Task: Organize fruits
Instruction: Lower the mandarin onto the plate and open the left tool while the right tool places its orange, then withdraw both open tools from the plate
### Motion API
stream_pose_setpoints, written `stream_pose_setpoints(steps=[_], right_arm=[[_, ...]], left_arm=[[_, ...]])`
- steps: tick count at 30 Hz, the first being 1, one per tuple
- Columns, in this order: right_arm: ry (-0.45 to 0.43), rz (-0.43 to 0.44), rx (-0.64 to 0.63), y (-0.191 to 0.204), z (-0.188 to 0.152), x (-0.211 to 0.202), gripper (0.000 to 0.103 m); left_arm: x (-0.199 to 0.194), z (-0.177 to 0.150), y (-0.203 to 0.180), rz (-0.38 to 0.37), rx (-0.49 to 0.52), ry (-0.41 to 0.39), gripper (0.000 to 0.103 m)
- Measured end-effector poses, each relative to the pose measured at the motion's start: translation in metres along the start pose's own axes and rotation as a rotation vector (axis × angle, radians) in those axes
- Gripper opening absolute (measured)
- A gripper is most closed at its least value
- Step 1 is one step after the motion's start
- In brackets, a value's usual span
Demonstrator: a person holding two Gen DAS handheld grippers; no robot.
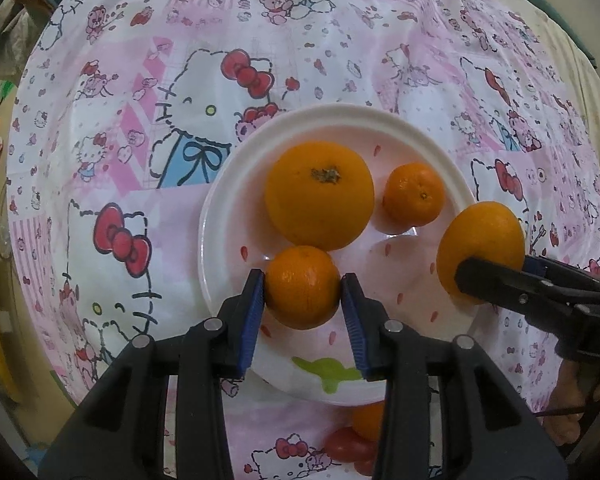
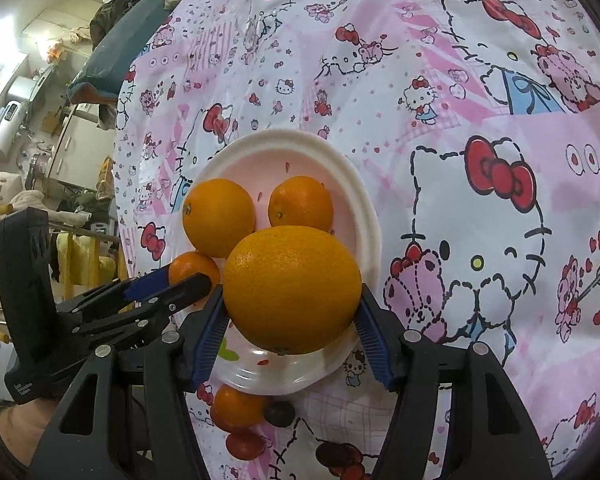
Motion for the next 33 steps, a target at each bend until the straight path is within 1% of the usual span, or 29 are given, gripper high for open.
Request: stream_pose_setpoints(steps=[7, 10, 14, 15, 16, 17, 18, 19, 21, 22, 23, 24, 28, 33], right_arm=[[-0.004, 0.008, 0.011, -0.001, 0.000, -0.002, 0.065], [-0.004, 0.013, 0.019, -0.001, 0.000, -0.003, 0.066], [-0.006, 0.015, 0.029, -0.001, 0.000, -0.004, 0.066], [-0.006, 0.015, 0.029, -0.001, 0.000, -0.005, 0.067], [-0.017, 0.022, 0.036, -0.002, 0.001, -0.008, 0.072], [-0.031, 0.031, 0.047, -0.003, 0.002, -0.011, 0.078], [-0.050, 0.047, 0.057, -0.003, 0.004, -0.014, 0.080], [-0.065, 0.060, 0.062, -0.004, 0.006, -0.018, 0.080], [-0.079, 0.057, 0.062, -0.004, 0.009, -0.023, 0.081], [-0.088, 0.053, 0.061, -0.004, 0.011, -0.025, 0.081], [-0.093, 0.052, 0.061, -0.004, 0.011, -0.027, 0.081], [-0.094, 0.054, 0.060, -0.003, 0.012, -0.029, 0.081], [-0.105, 0.048, 0.042, 0.000, 0.013, -0.033, 0.081], [-0.126, 0.030, 0.016, 0.003, 0.014, -0.042, 0.081]], left_arm=[[0.004, -0.002, 0.000, 0.003, -0.022, 0.013, 0.035], [0.003, -0.001, -0.001, -0.010, -0.025, 0.005, 0.035], [-0.002, 0.000, -0.005, -0.033, -0.002, -0.017, 0.036], [-0.002, 0.000, -0.005, -0.030, 0.001, -0.015, 0.040], [-0.001, 0.000, -0.006, -0.025, 0.003, -0.013, 0.043], [-0.001, 0.000, -0.006, -0.019, 0.005, -0.010, 0.049], [-0.001, -0.001, -0.007, -0.017, 0.007, -0.009, 0.054], [-0.001, -0.001, -0.008, -0.017, 0.011, -0.007, 0.056], [-0.003, -0.001, -0.010, -0.010, 0.022, -0.010, 0.067], [-0.004, -0.001, -0.010, 0.007, 0.026, -0.015, 0.069], [-0.006, 0.001, -0.009, 0.006, 0.025, -0.021, 0.076], [-0.007, 0.001, -0.008, -0.002, 0.019, -0.025, 0.080], [-0.015, 0.002, 0.000, -0.011, -0.002, -0.036, 0.081], [-0.027, 0.004, 0.007, 0.007, -0.010, -0.086, 0.081]])
Point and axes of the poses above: each gripper's, at about its wrist camera, not at the fingertips, and x roughly the way its jaws point, y to its left, z to its top, the point moved 6 cm from there along x, roughly the way its jaws point, and after that the axes turned 5 degrees about -x, right-handed, at the moved point
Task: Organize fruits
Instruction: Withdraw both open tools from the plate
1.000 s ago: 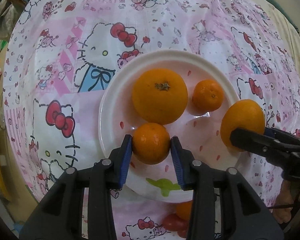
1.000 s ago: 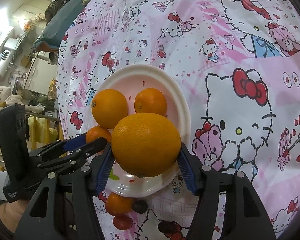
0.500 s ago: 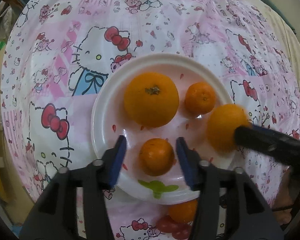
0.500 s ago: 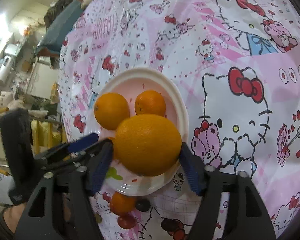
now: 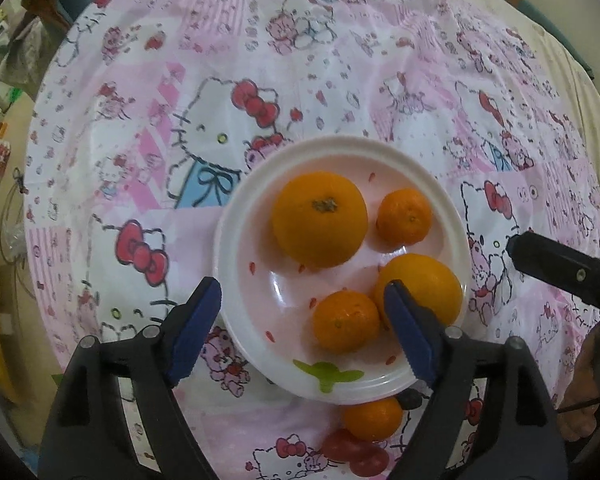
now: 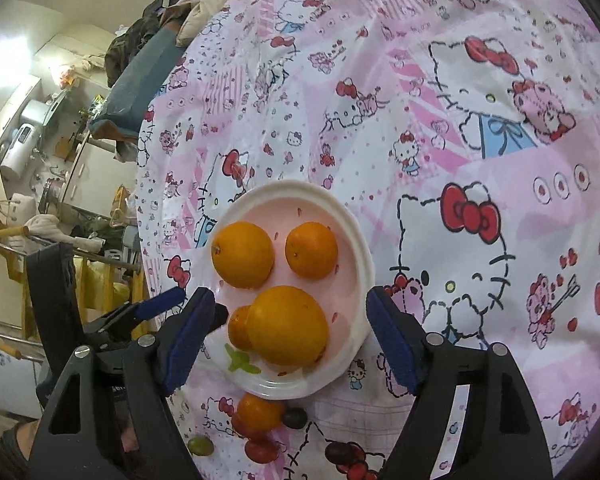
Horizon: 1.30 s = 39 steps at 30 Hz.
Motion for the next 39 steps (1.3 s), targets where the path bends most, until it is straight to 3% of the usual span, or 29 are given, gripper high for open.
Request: stream_pose_setpoints(steps=[12, 22, 27, 30, 39], right_arm=[[-0.041, -0.028, -0.054, 0.016, -0.016, -0.025, 0.081], [-0.084, -0.050, -0.113, 0.036, -0.041, -0.054, 0.081], [-0.091, -0.044, -0.108, 0.038, -0.056, -0.061, 0.081], [-0.091, -0.030, -0.077, 0.034, -0.063, -0.062, 0.081], [-0.095, -0.038, -0.051, 0.029, -0.083, -0.069, 0.081]], left_arm=[[-0.027, -0.008, 0.005, 0.014, -0.017, -0.078, 0.081], [-0.061, -0.022, 0.022, 0.068, -0.038, -0.178, 0.081], [-0.070, -0.037, 0.028, 0.062, -0.063, -0.182, 0.081], [-0.074, -0.046, 0.027, 0.008, -0.067, -0.175, 0.081], [-0.083, -0.066, 0.029, 0.034, -0.038, -0.187, 0.081]])
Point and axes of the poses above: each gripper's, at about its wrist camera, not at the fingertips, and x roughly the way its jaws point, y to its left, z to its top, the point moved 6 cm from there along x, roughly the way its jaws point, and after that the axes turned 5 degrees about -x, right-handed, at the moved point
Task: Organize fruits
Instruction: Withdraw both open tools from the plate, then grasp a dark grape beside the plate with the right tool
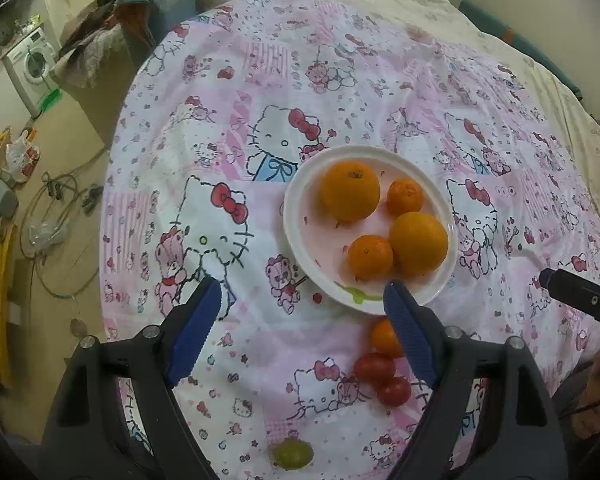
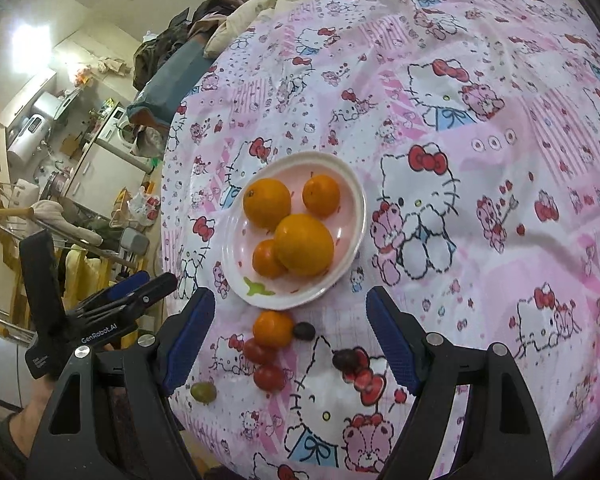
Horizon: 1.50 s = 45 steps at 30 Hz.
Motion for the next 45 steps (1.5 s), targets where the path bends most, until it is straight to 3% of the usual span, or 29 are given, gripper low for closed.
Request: stream_pose_setpoints(steps=[9, 13, 15, 19, 27, 32, 42, 45], right_arm=[[0.038, -0.018, 0.005, -0.008, -0.023, 0.001, 0.081], [0.115, -0.100, -0.066, -0.007, -0.037, 0.019, 0.081], [0.175, -0.167, -0.121, -0.009, -0.045, 0.033, 0.077], [0.244, -0.192, -0.161, -0.010, -0.056, 0.055, 0.057], [0.330, -0.345, -0.348, -0.004, -0.072, 0.093, 0.042], [0.325, -0.396, -0.413, -0.004, -0.072, 0.101, 0.026], [0.257, -0.315, -0.327, -0.005, -0.056, 0.072, 0.025], [0.216, -0.290, -0.276, -0.008, -0.047, 0.055, 0.025]], left_arm=[[-0.010, -0.022, 0.009, 0.022, -0.018, 0.002, 0.081], [-0.012, -0.030, 0.009, 0.017, -0.021, 0.008, 0.081], [-0.013, -0.032, 0.010, 0.017, -0.024, 0.005, 0.081], [-0.011, -0.032, 0.011, 0.007, -0.037, 0.014, 0.081], [-0.004, -0.036, 0.016, 0.002, -0.066, 0.043, 0.081], [-0.001, -0.039, 0.016, 0.002, -0.063, 0.056, 0.081], [0.011, -0.054, 0.005, 0.000, -0.031, 0.104, 0.081], [0.021, -0.072, -0.011, -0.056, -0.027, 0.182, 0.081]])
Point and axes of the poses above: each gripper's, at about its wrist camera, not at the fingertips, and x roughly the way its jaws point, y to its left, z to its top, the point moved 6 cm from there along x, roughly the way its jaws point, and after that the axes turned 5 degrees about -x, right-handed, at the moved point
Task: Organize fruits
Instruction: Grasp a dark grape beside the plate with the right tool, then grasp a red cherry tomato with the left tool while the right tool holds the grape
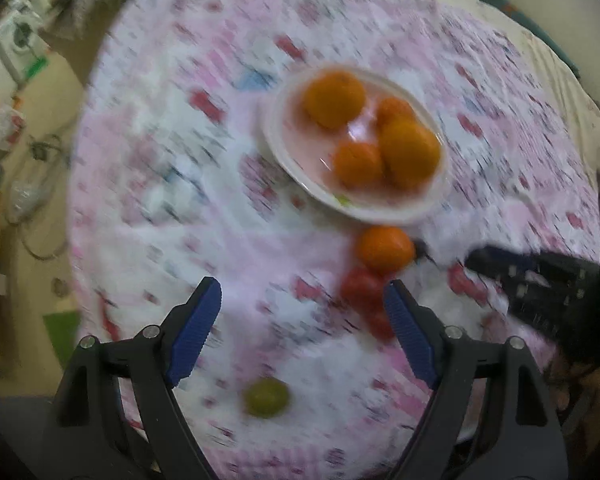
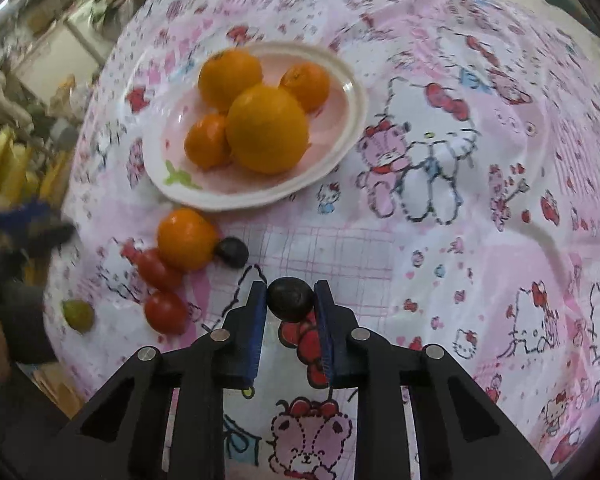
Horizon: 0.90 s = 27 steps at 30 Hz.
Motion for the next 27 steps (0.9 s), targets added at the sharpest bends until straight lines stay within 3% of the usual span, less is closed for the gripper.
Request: stream_pose_setpoints(steps=[4, 14, 20, 24, 27], right_arm=[[-0.070, 0.010, 0.053, -0.006, 0.007, -0.019, 0.025], [-0.129, 0.045, 0.147, -0.028, 0.011, -0.039, 0.025], [-0.150, 0.060, 0.160, -0.034, 0.012, -0.045, 0.025], [-0.159, 0.067, 0.165, -0.036, 0.012, -0.048, 0.025], [-0.163, 0.072, 0.165, -0.035, 0.013, -0.049, 0.025]], left_arm=[[0.017, -0.020, -0.019, -0.022, -0.005, 0.070, 0.081], [0.047, -0.035, -0.056, 0.061, 0.052, 0.155, 0.080], [0.066, -0.037, -0.066, 0.079, 0.035, 0.218, 0.059], [0.068, -0.033, -0.071, 0.069, 0.040, 0.214, 0.029], [0.069, -0.032, -0.073, 0.050, 0.034, 0.216, 0.029]])
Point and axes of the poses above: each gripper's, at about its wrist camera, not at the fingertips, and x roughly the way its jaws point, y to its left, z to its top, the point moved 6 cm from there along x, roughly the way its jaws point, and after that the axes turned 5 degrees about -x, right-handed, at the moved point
